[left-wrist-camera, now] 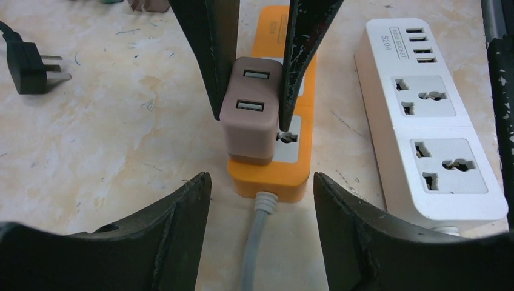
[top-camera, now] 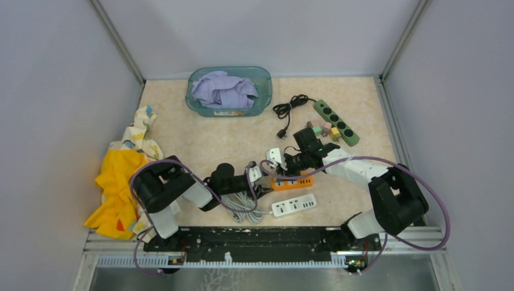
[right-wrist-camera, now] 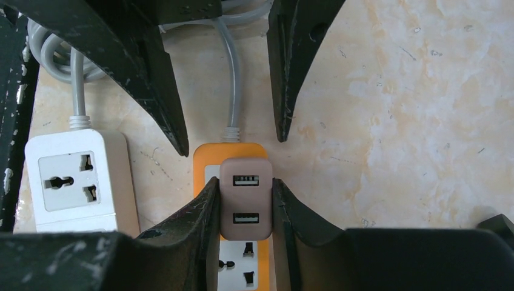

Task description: Pull the plug off the socket

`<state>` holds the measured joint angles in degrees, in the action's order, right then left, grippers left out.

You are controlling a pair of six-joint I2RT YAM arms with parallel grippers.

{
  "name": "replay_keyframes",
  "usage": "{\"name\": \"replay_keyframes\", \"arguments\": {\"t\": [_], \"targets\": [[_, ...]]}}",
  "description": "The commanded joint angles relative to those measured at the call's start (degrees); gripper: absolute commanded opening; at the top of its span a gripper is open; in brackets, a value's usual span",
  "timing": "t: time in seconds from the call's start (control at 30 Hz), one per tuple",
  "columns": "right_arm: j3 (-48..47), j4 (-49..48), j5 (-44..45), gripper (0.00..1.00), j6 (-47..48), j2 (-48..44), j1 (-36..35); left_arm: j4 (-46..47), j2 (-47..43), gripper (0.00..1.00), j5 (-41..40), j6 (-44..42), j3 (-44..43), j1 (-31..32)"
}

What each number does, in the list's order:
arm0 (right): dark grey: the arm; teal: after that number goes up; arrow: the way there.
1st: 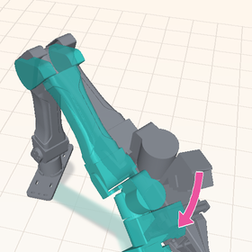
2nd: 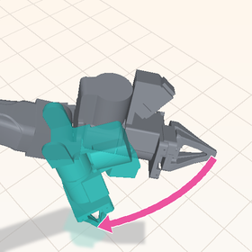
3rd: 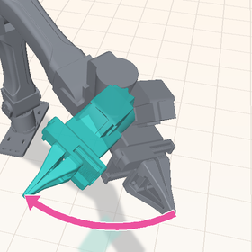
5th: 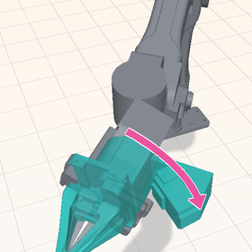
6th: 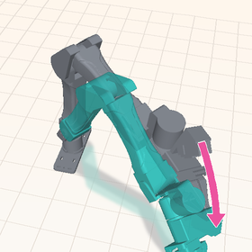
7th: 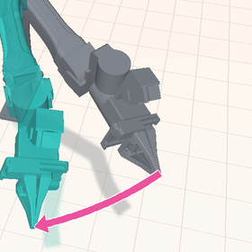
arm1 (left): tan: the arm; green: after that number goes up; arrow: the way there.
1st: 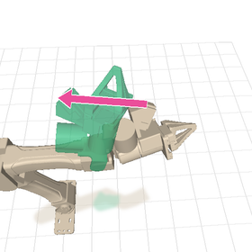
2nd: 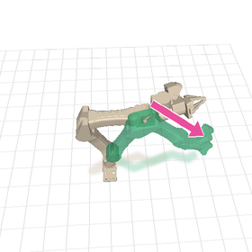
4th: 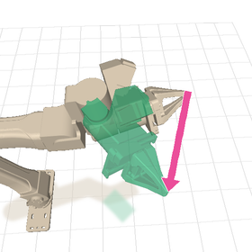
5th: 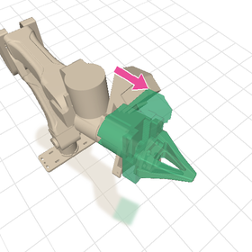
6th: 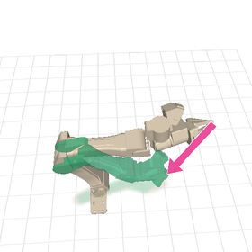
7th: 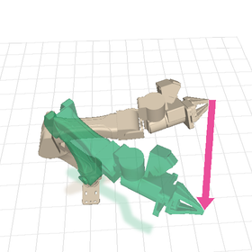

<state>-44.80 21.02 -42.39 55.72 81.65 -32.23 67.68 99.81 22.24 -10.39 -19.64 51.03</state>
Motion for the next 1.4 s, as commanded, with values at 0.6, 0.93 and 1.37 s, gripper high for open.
{"name": "replay_keyframes", "arguments": {"t": [0.6,0.93,1.37], "targets": [[-2.48,-1.15,-4.73,0.0,-1.77,0.27,-1.43,8.96,12.32,0.56,2.42,0.25,-5.82,0.99],[-3.62,4.19,-4.91,0.0,3.91,-0.84,2.86,8.79,11.86,0.05,1.25,0.27,-3.78,0.83],[-1.09,-6.1,-5.25,0.0,-6.87,-0.37,-2.87,7.38,12.16,0.01,1.24,0.86,-3.9,0.85]]}}
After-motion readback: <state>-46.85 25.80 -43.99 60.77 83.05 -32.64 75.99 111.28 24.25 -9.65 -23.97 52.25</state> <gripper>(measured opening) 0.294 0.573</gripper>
